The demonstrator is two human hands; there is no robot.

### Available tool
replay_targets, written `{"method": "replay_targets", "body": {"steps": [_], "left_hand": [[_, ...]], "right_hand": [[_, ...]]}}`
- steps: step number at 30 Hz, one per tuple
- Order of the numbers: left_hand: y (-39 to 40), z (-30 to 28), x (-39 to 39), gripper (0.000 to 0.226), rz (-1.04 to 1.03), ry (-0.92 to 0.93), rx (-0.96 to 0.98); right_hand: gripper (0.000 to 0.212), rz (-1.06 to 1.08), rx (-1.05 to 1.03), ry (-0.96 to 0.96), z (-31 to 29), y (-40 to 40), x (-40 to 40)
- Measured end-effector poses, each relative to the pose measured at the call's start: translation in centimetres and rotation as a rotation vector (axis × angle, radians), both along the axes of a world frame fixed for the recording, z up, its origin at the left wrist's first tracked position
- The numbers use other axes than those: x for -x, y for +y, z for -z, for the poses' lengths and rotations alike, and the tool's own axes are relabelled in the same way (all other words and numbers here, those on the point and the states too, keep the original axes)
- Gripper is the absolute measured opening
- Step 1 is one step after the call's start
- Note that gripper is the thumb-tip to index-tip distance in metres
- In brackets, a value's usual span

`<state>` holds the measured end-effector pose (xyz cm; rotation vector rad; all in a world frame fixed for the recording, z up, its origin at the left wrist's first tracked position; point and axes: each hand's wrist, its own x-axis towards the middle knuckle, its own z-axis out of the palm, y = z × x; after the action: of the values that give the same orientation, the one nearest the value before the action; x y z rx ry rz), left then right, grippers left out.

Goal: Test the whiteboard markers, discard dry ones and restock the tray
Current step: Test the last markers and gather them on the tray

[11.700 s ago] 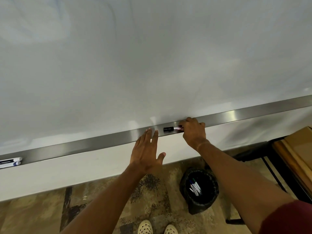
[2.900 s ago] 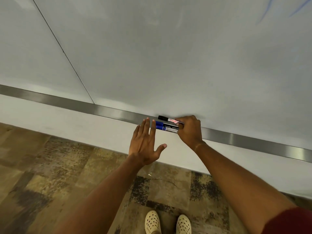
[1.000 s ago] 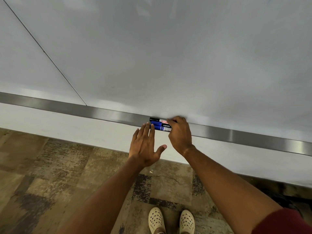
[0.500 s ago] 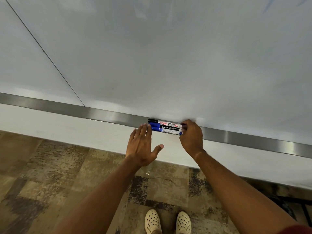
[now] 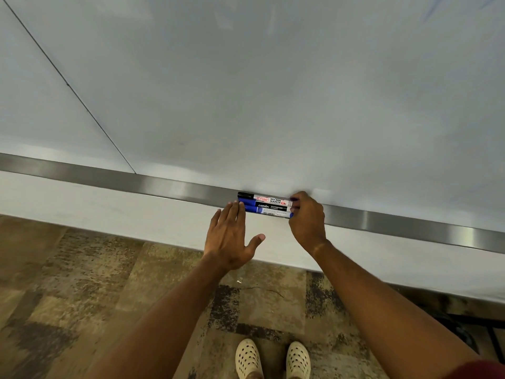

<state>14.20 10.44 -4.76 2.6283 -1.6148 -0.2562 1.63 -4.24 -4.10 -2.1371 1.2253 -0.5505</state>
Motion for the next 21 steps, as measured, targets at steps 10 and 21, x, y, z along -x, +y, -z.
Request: {"method": "replay_targets", "body": {"steps": [10,21], "left_hand": [[-0.2,-0.4,0.1,0.095,-0.002,0.002,0.055],[-1.6,-1.9,2.7,0.090,0.153,-0.011,0.200]], "right_hand": [[0.022,-0.013,0.111,0.055,-0.1,0.7,0.9],[0.079,-0.035,0.366,0.294,-0.8,2.4,6.0]]}}
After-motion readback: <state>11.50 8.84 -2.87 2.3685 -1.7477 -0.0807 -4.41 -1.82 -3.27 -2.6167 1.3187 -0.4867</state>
